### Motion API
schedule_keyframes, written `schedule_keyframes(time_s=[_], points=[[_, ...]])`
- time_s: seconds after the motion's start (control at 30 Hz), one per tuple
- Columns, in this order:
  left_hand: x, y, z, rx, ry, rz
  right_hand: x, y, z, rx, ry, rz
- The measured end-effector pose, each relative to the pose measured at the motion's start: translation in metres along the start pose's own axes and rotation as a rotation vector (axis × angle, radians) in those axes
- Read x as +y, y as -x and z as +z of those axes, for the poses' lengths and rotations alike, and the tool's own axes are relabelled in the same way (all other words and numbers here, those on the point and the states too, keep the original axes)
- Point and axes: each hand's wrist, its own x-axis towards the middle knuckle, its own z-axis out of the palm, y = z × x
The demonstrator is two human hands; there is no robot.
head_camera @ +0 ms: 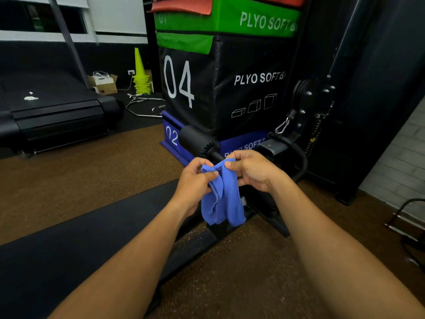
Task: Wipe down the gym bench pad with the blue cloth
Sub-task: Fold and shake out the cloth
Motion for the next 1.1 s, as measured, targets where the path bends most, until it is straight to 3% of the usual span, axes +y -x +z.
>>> schedule_keyframes(time_s=[0.2, 0.3, 0.4, 0.5, 0.6, 0.87, 1.1], points=[[0.002, 0.005, 0.007, 0.068, 0.063, 0.014, 0.002, 0.005, -0.009, 0.075, -0.063, 0.019], [0.001, 0.004, 0.008, 0.130, 0.072, 0.027, 0.006, 0.000, -0.016, 0.310, 0.252, -0.070], [-0.006, 0.003, 0.005, 0.171, -0.147, 0.168, 0.010, 0.000, -0.028, 0.455, 0.616, -0.179], [-0.016, 0.006, 0.001, 0.195, -0.374, 0.279, 0.010, 0.006, -0.047, 0.528, 0.776, -0.167], [-0.022, 0.005, -0.001, 0.250, -0.419, 0.298, 0.003, 0.008, -0.076, 0.621, 0.886, -0.135], [-0.044, -0.013, 0.000, 0.415, -0.350, 0.120, -0.009, -0.004, -0.155, 0.679, 1.076, -0.044], [-0.068, -0.017, 0.018, 0.411, -0.407, -0.024, 0.007, -0.025, -0.182, 0.658, 1.147, -0.014]])
